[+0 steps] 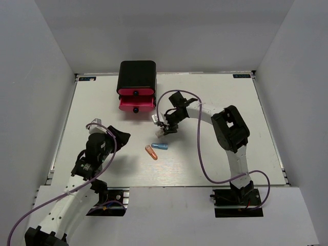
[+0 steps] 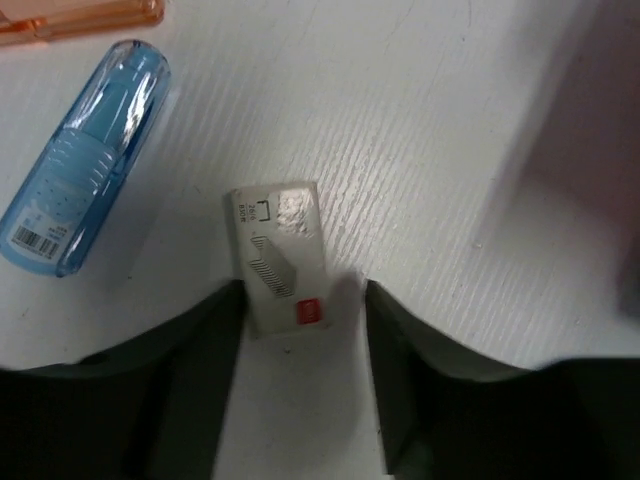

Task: Sort the stationery into containers
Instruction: Pick up the stationery from the center of the board.

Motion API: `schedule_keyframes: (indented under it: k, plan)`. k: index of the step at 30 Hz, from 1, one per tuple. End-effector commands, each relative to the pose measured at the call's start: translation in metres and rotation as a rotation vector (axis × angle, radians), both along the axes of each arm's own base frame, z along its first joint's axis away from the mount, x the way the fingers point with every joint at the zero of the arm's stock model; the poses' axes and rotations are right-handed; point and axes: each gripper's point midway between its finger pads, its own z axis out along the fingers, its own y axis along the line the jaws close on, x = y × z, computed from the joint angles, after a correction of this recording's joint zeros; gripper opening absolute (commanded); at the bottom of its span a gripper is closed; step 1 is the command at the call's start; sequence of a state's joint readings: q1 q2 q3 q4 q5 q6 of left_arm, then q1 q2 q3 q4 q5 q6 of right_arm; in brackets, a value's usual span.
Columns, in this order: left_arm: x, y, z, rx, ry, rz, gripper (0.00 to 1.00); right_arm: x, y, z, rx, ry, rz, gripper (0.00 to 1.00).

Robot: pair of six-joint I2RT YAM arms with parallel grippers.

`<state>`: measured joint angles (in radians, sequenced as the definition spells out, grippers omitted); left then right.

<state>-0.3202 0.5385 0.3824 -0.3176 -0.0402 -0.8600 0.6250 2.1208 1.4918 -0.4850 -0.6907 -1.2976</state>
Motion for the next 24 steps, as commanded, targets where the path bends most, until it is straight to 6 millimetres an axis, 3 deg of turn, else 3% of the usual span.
schedule_keyframes:
  k: [1, 5, 8, 9, 11, 12, 14, 16, 18, 19, 20, 24]
  plan:
    - [-0.006, 0.000, -0.014, 0.008, 0.049, -0.007, 0.72, -0.007, -0.008, -0.013, -0.070, -0.002, 0.056, 0.52]
    - [-0.005, -0.002, -0.016, -0.001, 0.063, -0.011, 0.72, -0.024, -0.019, -0.015, -0.105, 0.051, 0.075, 0.29]
    - [-0.005, -0.006, -0.022, -0.005, 0.079, -0.030, 0.72, -0.030, -0.022, 0.000, -0.082, 0.064, 0.075, 0.14]
    - [-0.004, -0.008, -0.023, -0.007, 0.087, -0.038, 0.72, -0.030, -0.022, 0.017, -0.058, 0.041, 0.071, 0.14]
    - [-0.002, -0.009, -0.024, -0.007, 0.088, -0.038, 0.72, -0.034, -0.018, 0.032, -0.021, 0.058, 0.051, 0.12]
    - [-0.002, -0.012, -0.026, -0.011, 0.094, -0.049, 0.72, -0.031, -0.014, 0.058, 0.023, 0.045, 0.003, 0.12]
    - [0.000, -0.012, -0.027, -0.010, 0.097, -0.049, 0.72, -0.026, 0.001, 0.085, 0.113, 0.025, -0.022, 0.12]
    - [-0.002, -0.012, -0.035, -0.002, 0.124, -0.048, 0.72, -0.027, 0.005, 0.122, 0.182, 0.004, -0.070, 0.12]
    - [0.001, -0.014, -0.030, -0.014, 0.099, -0.057, 0.72, -0.016, 0.017, 0.160, 0.288, -0.098, -0.085, 0.12]
    - [0.003, -0.015, -0.030, -0.014, 0.099, -0.057, 0.72, -0.013, 0.020, 0.165, 0.296, -0.079, -0.129, 0.12]
    - [0.003, -0.015, -0.033, -0.011, 0.107, -0.057, 0.72, -0.001, 0.027, 0.183, 0.350, -0.151, -0.146, 0.12]
    - [0.003, -0.015, -0.033, -0.011, 0.108, -0.057, 0.72, 0.029, 0.040, 0.209, 0.420, -0.250, -0.248, 0.12]
